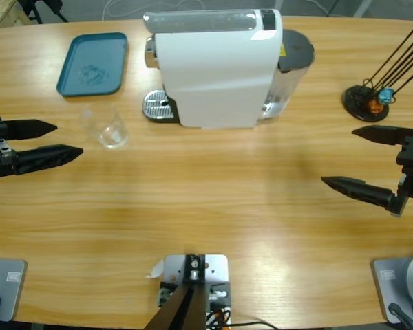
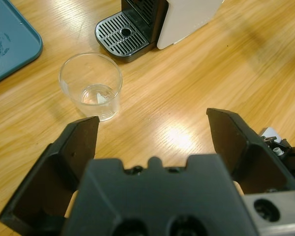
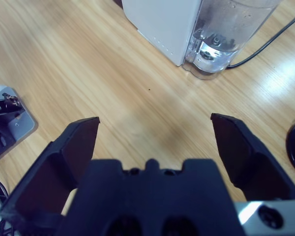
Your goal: Pour coffee
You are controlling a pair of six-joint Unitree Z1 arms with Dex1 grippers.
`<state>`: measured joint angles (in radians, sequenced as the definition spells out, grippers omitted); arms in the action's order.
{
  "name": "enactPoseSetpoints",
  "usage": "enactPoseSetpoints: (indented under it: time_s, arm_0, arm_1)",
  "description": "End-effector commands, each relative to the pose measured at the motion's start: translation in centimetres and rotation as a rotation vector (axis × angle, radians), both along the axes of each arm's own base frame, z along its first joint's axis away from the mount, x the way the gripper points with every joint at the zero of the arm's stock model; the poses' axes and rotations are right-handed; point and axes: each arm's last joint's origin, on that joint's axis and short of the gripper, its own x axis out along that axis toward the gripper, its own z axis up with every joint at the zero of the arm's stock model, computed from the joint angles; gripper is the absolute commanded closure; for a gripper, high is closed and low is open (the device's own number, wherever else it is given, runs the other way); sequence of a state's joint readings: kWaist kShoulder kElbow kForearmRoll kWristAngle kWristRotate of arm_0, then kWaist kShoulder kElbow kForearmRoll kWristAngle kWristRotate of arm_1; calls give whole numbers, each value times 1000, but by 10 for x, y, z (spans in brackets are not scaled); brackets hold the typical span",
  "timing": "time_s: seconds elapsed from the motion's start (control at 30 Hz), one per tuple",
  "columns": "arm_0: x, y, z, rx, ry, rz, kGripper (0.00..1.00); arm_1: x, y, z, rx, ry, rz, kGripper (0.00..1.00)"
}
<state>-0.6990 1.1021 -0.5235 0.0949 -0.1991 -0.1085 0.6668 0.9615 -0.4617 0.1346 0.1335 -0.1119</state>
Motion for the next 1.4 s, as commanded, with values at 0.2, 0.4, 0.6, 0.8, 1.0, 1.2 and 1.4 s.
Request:
enactPoseSetpoints:
  time_s: [0.2,0.4,0.6,0.8,1.0,1.2,1.4]
  arm_0:
    - [2,-2,-11,17,35,10,50]
    - [10,-4,10,-55,27,149,72]
    - [34,-20,68,-352,137,193,119]
    - [95,-24,55,-599,422,182,119]
    - [143,-27,17,-730,632,172,159]
    - [175,-40,-11,-783,691,102,161]
    - [191,-57,-30,-811,675,22,230]
  arm_1:
    - [2,3,-3,-29,22,21,0]
    - [0,2,-2,-17,16,29,0]
    - [0,2,-2,-17,13,27,0]
    - [-1,1,-1,-15,10,26,0]
    - [-1,1,-1,-16,9,25,0]
    - [-1,1,-1,-16,12,27,0]
    - [-1,1,-2,-17,14,27,0]
